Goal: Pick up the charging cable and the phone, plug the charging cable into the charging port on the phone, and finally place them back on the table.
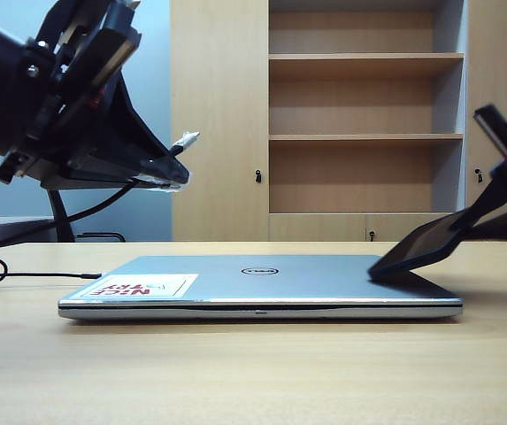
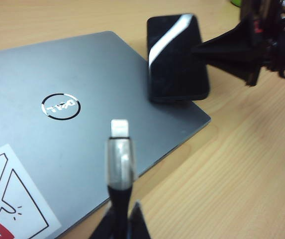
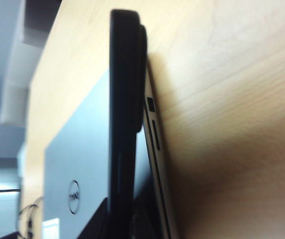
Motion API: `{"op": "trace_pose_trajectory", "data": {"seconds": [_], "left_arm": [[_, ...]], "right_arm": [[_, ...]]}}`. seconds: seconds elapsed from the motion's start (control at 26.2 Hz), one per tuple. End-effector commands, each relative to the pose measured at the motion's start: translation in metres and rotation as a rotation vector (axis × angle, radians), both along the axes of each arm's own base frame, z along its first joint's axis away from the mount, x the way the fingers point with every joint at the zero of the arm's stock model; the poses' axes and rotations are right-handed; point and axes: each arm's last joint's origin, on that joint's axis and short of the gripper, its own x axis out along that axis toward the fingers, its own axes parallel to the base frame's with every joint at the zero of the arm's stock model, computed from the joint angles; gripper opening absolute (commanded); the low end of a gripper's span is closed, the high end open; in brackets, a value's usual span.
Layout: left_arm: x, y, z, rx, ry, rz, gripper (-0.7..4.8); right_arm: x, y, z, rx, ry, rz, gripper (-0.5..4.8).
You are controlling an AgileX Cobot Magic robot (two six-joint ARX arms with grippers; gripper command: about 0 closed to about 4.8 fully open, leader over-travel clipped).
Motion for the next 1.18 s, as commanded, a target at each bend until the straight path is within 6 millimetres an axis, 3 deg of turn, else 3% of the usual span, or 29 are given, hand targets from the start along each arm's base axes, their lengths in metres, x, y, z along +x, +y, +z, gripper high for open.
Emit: {"op": "trace_pose_trajectory", "data": {"seconds": [0.04,0.19,0.27,0.46,0.57,0.76,1.18], "left_arm": [[0.0,0.0,0.001,-0.001,-0.007,-0.003,-0.06],[0.0,0.0,0.0,0.003,-0.003,-0.003,-0.06],[-0.001,0.0,-0.002,0.019,0.014,-0.003,-0.06],[-0.002,0.001,-0.006,0.055,0.041,-0.006,-0.06],[-0.002,0.002,-0.006,0.075,0.021,-0.017,-0.06],[-0.002,0.002,-0.006,0.08,0.018,-0.019,-0.06],[-0.002,0.002,-0.006,0.079,0.018,-0.019,-0.06]], "right_arm": [[-0.005,-0.001,0.022,-0.096,0.007,0.037,-0.06],[-0.019,-0.002,0.058,-0.215,0.064,0.08,-0.06],[-0.033,-0.003,0.088,-0.331,0.105,0.135,-0.06],[-0.053,-0.005,0.113,-0.458,0.273,0.21,-0.06],[-0.06,-0.004,0.117,-0.54,0.337,0.252,-0.06],[-0.07,0.023,0.114,-0.742,0.38,0.342,-0.06],[-0.062,0.049,0.097,-0.768,0.449,0.455,-0.06]]}}
